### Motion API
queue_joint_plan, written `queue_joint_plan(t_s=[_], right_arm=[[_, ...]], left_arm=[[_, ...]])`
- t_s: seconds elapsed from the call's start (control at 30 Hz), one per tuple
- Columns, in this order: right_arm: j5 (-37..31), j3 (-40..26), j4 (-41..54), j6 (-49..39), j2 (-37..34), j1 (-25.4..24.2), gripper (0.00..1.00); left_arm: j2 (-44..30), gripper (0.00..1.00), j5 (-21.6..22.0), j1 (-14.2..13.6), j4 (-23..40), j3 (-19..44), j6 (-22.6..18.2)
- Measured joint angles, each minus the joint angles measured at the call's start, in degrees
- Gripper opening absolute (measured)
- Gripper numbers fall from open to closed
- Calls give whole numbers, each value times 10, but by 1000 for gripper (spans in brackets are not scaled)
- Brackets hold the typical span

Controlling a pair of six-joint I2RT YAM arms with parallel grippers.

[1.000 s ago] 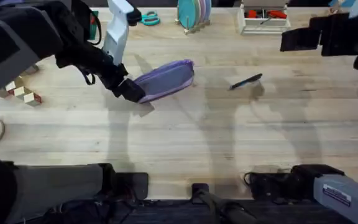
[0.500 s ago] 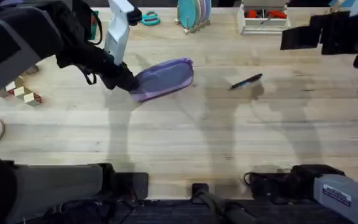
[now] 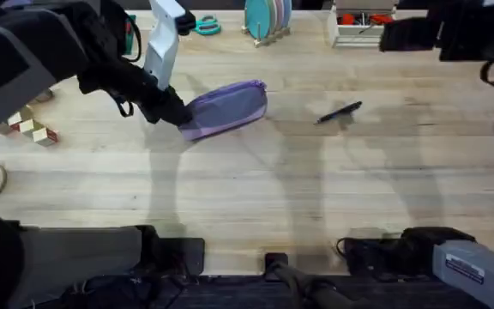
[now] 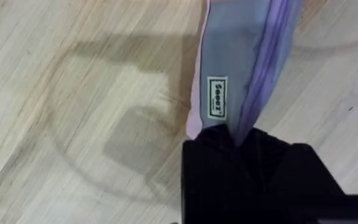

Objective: Unzip the bag, pick up the pens from the table one at a time and place them inside, then zip the bag closed.

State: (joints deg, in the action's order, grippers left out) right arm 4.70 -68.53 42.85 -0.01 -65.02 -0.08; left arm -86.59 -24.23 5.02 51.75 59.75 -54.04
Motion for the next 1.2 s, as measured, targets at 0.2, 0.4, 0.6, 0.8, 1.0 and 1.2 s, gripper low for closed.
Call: queue_joint_plan(t_s=[0.2, 0.4, 0.6, 0.8, 1.0, 1.2], right_arm=[[144, 0, -23, -60, -51, 0, 996], [277, 0, -44, -139, -76, 0, 996], [365, 0, -60, -212, -108, 0, 996], [391, 0, -106, -238, -128, 0, 996], [399, 0, -134, -248, -140, 1, 996], [399, 0, -135, -320, -158, 27, 996]], left_arm=[[0, 42, 0, 0, 0, 0, 0], [0, 42, 0, 0, -1, 0, 0], [0, 42, 0, 0, -1, 0, 0], [0, 42, 0, 0, -1, 0, 0], [0, 42, 0, 0, -1, 0, 0], [0, 42, 0, 0, -1, 0, 0]])
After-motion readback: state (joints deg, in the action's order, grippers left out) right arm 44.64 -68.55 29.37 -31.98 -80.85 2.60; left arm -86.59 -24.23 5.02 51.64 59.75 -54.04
